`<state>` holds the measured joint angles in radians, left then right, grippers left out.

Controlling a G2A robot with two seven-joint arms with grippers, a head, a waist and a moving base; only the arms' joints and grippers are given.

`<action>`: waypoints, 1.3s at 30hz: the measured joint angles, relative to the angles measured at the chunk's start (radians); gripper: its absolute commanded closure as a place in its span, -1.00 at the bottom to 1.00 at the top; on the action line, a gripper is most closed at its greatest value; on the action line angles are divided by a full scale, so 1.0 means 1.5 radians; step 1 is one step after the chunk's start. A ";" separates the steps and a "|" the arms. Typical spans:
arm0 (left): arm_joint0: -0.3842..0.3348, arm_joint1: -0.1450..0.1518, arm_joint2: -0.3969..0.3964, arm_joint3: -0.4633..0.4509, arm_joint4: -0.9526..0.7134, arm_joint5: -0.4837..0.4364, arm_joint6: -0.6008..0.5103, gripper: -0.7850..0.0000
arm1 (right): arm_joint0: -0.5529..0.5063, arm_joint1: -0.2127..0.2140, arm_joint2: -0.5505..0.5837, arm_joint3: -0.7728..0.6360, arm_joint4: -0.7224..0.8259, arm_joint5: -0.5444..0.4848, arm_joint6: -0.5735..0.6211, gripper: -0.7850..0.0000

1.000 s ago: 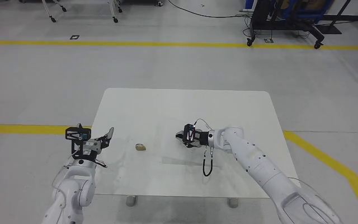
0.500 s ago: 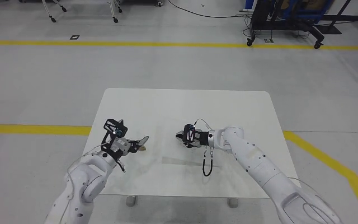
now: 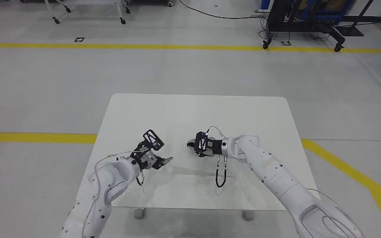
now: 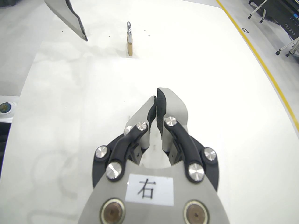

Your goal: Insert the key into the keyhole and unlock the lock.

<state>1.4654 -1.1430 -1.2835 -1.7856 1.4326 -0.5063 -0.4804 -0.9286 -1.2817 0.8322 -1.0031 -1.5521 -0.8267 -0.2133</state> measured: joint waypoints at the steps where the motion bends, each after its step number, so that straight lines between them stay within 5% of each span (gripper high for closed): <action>1: -0.004 -0.001 0.009 0.004 0.013 0.008 -0.002 -1.00 | 0.000 0.000 0.000 0.000 0.000 0.000 0.000 1.00; 25: -0.090 -0.029 0.149 0.093 0.066 0.095 -0.026 -1.00 | 0.000 0.000 0.000 0.000 0.000 0.000 0.000 1.00; 33: -0.089 -0.025 0.108 0.077 0.044 0.111 -0.019 -1.00 | -0.040 0.019 0.057 -0.026 0.036 0.016 -0.076 1.00; 39: -0.069 -0.017 0.026 0.033 -0.034 0.109 0.005 -1.00 | -0.083 0.046 0.122 -0.054 0.065 -0.075 -0.204 1.00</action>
<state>1.3615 -1.1685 -1.2441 -1.7354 1.3816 -0.3430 -0.4736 -1.0532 -1.2122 1.0159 -1.0845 -1.4544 -0.9387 -0.5190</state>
